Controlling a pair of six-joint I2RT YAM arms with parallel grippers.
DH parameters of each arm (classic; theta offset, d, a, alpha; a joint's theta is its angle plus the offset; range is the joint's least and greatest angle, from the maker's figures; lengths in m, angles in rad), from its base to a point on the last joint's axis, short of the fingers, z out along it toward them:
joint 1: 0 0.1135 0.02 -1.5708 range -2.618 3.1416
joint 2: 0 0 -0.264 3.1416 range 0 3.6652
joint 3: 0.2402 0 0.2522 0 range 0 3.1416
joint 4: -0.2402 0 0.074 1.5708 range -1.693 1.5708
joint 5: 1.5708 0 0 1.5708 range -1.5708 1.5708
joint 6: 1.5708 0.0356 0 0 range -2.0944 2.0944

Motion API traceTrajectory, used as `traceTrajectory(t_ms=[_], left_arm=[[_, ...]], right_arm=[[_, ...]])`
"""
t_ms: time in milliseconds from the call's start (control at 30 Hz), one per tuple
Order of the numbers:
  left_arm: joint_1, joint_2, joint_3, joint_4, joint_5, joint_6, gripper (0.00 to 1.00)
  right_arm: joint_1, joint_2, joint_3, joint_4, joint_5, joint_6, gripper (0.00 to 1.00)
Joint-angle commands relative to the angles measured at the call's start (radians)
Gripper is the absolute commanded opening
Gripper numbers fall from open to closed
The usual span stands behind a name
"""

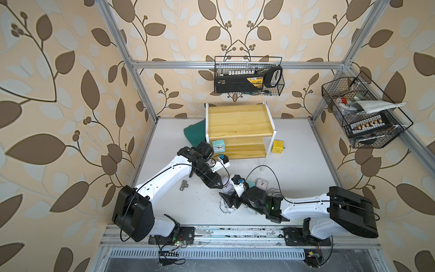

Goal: Place the alarm clocks on the shelf by style
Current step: Pick up the alarm from the center of the board.

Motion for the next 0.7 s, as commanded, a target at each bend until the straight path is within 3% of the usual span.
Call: traceTrajectory(t_ms=[0, 300, 500, 533, 667], left_arm=[[0.010, -0.038, 0.009, -0.018, 0.046, 0.024, 0.25], [0.009, -0.034, 0.008, -0.014, 0.047, 0.023, 0.25], [0.009, -0.035, 0.007, -0.009, 0.045, 0.020, 0.28], [0.008, -0.035, 0.006, -0.008, 0.042, 0.020, 0.31], [0.009, -0.049, -0.003, 0.005, 0.021, 0.017, 0.59]], right_arm=[[0.005, 0.022, 0.033, 0.034, 0.021, -0.014, 0.84], [0.005, 0.042, 0.044, 0.049, 0.003, -0.017, 0.70], [0.005, 0.035, 0.033, 0.052, -0.004, -0.020, 0.55], [0.005, 0.033, 0.029, 0.055, -0.005, -0.020, 0.54], [0.004, 0.028, 0.018, 0.053, 0.003, -0.022, 0.53]])
